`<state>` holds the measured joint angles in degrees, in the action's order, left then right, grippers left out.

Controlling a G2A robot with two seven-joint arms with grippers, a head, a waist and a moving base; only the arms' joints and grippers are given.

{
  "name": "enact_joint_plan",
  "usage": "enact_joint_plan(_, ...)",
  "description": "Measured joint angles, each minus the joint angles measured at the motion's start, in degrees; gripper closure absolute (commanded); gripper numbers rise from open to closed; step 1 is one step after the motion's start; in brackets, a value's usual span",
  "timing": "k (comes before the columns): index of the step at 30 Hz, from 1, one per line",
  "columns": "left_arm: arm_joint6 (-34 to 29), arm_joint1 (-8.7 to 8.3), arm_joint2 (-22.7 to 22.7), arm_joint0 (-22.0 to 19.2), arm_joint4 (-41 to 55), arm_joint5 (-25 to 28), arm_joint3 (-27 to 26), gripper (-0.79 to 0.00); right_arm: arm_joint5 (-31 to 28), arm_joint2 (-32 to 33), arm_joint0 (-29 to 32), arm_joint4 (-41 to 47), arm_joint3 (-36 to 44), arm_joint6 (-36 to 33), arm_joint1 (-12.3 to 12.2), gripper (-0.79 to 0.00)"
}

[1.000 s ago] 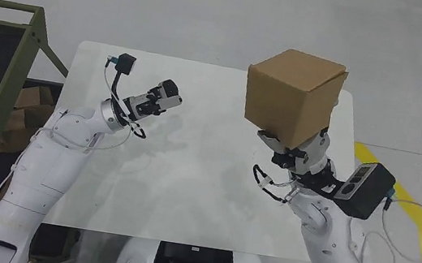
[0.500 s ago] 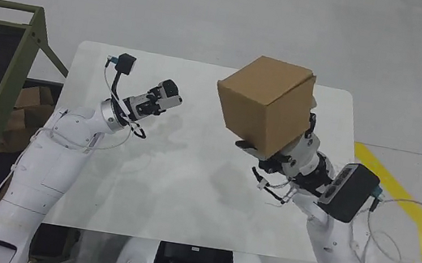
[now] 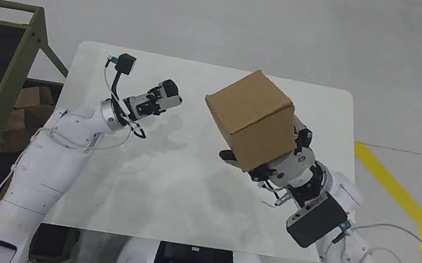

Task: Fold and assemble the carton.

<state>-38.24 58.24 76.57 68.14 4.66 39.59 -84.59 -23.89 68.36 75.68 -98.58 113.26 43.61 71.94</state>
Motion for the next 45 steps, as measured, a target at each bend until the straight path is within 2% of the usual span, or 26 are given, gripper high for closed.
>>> enact_joint_plan(7,0.0,0.00,0.0,0.0,0.0,0.0,0.0,-0.785,9.5,1.7,2.0,-4.2,1.9,-11.5,0.0,0.000)
enact_joint_plan(13,0.0,0.00,0.0,0.0,0.0,0.0,0.0,-0.785,14.9,1.9,3.3,-10.6,3.6,-17.1,0.0,0.000)
enact_joint_plan(21,1.1,0.04,0.0,0.5,-0.7,-0.6,-0.9,-0.785,17.6,2.1,4.3,-10.5,4.2,-18.0,0.0,0.000)
enact_joint_plan(25,2.7,0.05,0.5,1.2,-1.4,-0.6,-2.0,-0.785,20.0,2.3,5.1,-7.9,4.7,-16.4,0.2,0.000)
enact_joint_plan(30,4.4,0.07,1.1,1.6,-1.8,0.3,-2.6,-0.785,17.8,2.6,5.3,-2.4,3.9,-13.9,0.2,0.000)
enact_joint_plan(33,5.6,0.08,1.6,1.9,-2.1,0.8,-2.7,-0.785,12.3,2.9,5.3,0.1,2.5,-13.6,0.0,0.000)
enact_joint_plan(37,5.7,0.03,2.0,1.8,-2.6,0.6,-2.8,-0.785,6.2,3.0,5.4,-0.4,0.0,-16.8,-0.5,0.000)
enact_joint_plan(45,6.0,0.02,2.3,1.6,-3.2,0.0,-2.8,-0.785,9.1,-0.3,8.0,-1.5,-5.1,-21.3,-0.2,0.000)
